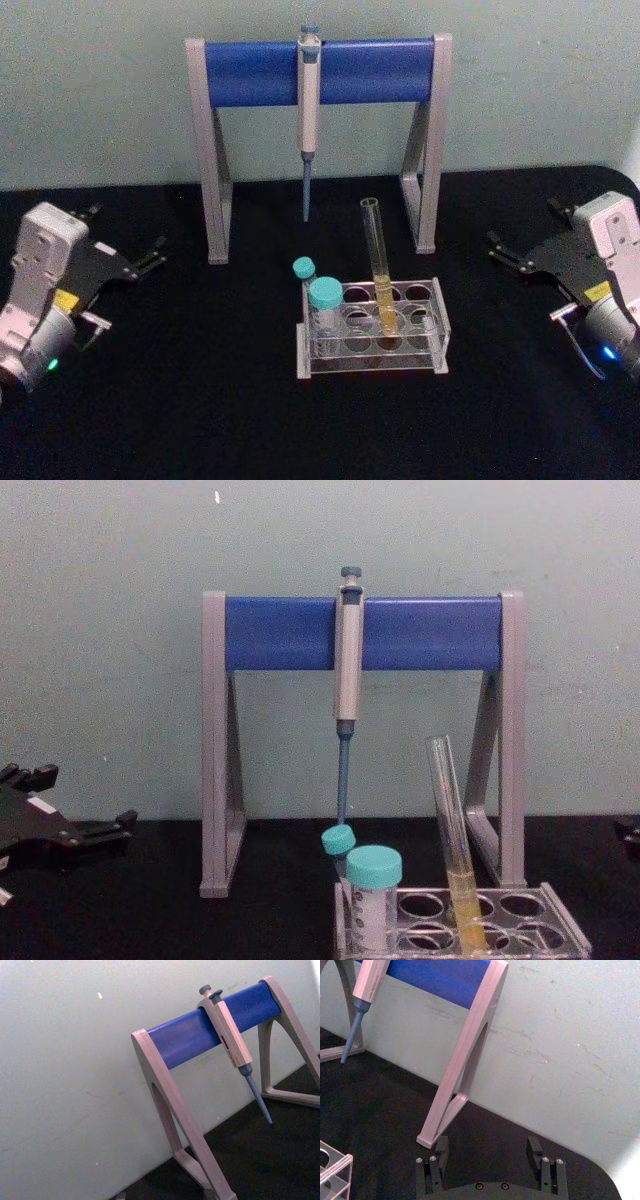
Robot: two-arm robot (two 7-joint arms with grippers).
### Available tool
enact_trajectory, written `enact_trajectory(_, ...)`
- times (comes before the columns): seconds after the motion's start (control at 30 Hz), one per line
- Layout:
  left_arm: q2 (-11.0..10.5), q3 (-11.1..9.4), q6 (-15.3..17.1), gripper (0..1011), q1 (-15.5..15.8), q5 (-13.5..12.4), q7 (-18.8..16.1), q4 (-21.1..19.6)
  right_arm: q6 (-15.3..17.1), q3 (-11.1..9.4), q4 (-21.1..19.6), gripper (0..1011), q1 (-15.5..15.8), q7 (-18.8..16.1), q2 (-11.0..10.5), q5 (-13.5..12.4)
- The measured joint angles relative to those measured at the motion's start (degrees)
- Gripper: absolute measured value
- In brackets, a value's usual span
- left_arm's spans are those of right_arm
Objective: Pick up the test tube from the test tube rack, shake it, then place it back into the test tube rack.
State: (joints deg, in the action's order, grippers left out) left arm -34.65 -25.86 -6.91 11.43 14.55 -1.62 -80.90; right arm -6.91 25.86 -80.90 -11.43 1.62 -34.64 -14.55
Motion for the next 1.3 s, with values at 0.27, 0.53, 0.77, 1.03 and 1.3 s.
enact_trajectory(0.27,0.0,0.0,0.0,1001,0.0,0.0,0.0,0.0,0.0,0.0,0.0,1000,0.0,0.0,0.0,0.0)
enact_trajectory(0.53,0.0,0.0,0.0,1002,0.0,0.0,0.0,0.0,0.0,0.0,0.0,1000,0.0,0.0,0.0,0.0)
enact_trajectory(0.77,0.0,0.0,0.0,1001,0.0,0.0,0.0,0.0,0.01,0.0,0.0,1000,0.0,0.0,0.0,0.0)
enact_trajectory(1.03,0.0,0.0,0.0,1001,0.0,0.0,0.0,0.0,0.01,0.0,0.0,1000,0.0,0.0,0.0,0.0)
enact_trajectory(1.3,0.0,0.0,0.0,1002,0.0,0.0,0.0,0.0,0.0,0.0,0.0,1000,0.0,0.0,0.0,0.0)
